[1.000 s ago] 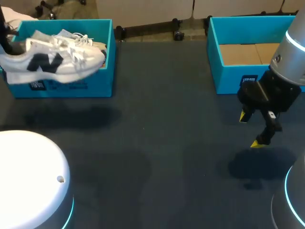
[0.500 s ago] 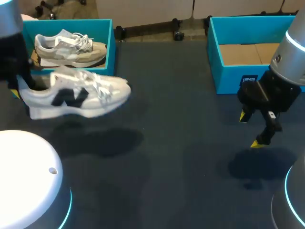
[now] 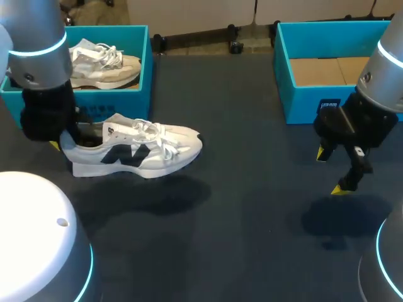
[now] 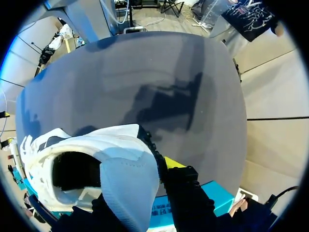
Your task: Take the shoe out of the shoebox, open the shoe tongue, remove and reinsert the insole, then place the shoe into the shoebox
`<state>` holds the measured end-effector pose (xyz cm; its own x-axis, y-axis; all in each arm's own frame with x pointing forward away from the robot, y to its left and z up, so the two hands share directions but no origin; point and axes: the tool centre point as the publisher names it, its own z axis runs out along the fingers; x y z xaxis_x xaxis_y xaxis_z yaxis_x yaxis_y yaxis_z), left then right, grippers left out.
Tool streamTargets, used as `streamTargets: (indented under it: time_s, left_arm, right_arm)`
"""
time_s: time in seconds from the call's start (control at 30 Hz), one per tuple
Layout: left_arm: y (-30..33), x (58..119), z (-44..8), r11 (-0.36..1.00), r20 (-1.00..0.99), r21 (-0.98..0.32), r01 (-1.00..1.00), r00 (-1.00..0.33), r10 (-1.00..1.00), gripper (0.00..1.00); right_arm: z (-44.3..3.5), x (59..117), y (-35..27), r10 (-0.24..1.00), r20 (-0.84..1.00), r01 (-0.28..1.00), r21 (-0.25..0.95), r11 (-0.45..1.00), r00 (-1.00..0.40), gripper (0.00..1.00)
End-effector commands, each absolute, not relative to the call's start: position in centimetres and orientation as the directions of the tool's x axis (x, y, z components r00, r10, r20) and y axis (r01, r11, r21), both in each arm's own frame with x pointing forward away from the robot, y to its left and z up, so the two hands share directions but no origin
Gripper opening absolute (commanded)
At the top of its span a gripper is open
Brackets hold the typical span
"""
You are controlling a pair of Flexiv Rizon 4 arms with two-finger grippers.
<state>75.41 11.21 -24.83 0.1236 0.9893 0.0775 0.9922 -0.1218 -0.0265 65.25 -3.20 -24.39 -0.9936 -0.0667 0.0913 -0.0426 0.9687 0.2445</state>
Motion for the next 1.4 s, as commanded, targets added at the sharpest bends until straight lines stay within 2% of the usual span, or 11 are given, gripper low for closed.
streamTargets:
  time_s: [0.03, 0.27, 0.33, 0.5, 0.7, 1.17, 1.4]
  left_arm:
    - [11.5, 75.2, -24.7, -0.124, 0.073, -0.02, 0.992, 0.125, 0.989, 0.0]
    - [7.9, 73.7, -26.9, -0.143, 0.093, 0.004, 0.99, 0.142, 0.985, 0.0]
    - [6.4, 72.6, -27.7, -0.189, 0.091, -0.024, 0.982, 0.19, 0.978, 0.0]
    - [2.7, 71.0, -29.4, -0.233, 0.121, 0.012, 0.972, 0.23, 0.966, 0.0]
    - [-0.4, 70.4, -30.7, -0.259, 0.121, -0.046, 0.965, 0.263, 0.957, 0.0]
    - [-1.0, 70.0, -30.9, -0.257, 0.12, -0.071, 0.964, 0.264, 0.957, 0.0]
    - [-3.6, 69.6, -33.4, -0.242, 0.091, -0.087, 0.966, 0.25, 0.964, 0.0]
  right_arm:
    - [-24.5, 65.3, -3.1, -0.066, 0.092, -0.042, 0.242, 0.969, -0.994, 1.0]
    - [-24.5, 65.3, -3.1, -0.066, 0.092, -0.042, 0.242, 0.969, -0.994, 1.0]
    - [-24.5, 65.3, -3.1, -0.066, 0.092, -0.042, 0.242, 0.969, -0.994, 1.0]
    - [-24.5, 65.3, -3.1, -0.066, 0.092, -0.042, 0.242, 0.969, -0.994, 1.0]
    - [-24.5, 65.3, -3.1, -0.066, 0.092, -0.042, 0.242, 0.969, -0.994, 1.0]
    - [-24.5, 65.3, -3.1, -0.066, 0.092, -0.042, 0.242, 0.969, -0.994, 1.0]
    - [-24.5, 65.3, -3.1, -0.066, 0.092, -0.042, 0.242, 0.969, -0.994, 1.0]
